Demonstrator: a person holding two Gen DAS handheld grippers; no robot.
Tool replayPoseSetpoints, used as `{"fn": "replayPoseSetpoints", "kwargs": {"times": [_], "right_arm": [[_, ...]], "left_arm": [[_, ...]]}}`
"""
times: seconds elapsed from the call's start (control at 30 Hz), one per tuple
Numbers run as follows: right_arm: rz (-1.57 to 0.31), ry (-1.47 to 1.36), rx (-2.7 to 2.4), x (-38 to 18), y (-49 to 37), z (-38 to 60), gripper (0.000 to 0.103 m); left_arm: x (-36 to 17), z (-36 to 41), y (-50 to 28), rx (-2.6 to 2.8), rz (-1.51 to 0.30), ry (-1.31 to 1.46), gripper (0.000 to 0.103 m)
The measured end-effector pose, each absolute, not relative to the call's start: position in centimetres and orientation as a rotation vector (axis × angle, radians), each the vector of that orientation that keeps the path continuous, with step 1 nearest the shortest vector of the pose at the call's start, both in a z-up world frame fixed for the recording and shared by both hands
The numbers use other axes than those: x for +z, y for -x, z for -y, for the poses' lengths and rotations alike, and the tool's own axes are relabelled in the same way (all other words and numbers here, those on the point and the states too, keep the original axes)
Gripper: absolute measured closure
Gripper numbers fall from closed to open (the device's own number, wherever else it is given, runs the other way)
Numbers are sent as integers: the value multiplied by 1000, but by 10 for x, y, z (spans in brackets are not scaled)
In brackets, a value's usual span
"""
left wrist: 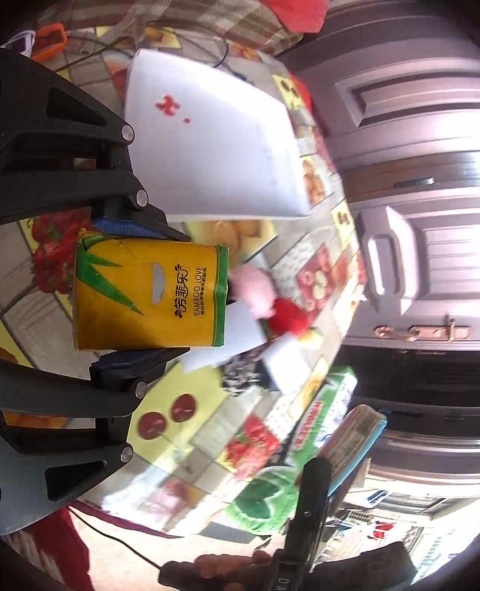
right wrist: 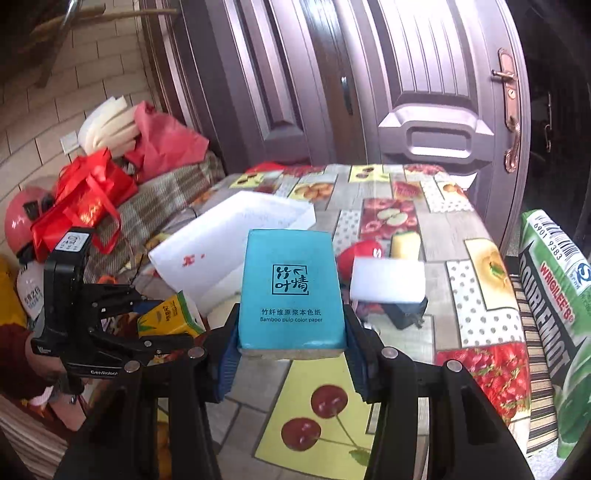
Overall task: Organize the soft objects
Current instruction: 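Carry both tissue packs over the white paper tray with both tools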
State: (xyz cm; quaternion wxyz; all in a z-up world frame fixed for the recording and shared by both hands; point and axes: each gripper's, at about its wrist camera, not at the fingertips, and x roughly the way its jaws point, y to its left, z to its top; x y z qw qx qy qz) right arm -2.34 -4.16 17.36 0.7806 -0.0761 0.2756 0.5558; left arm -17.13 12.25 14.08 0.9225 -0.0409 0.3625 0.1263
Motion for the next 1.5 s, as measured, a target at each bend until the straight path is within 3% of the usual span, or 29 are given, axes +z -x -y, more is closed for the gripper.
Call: {"fn": "replayPoseSetpoints", "kwargs": {"times": [0.23,0.53,1.5], "right_arm": [[-304,-4,1199,285,12,37,53],[-126,-147,1226,357,40,22,53],[-180,-161,1259,364,85,-44,53]], "left_arm": [[287,-157,168,543,-428,91,54],[362,-191,220,686,-281,87,54],[364,-237,272,818,-219,143,54]]}}
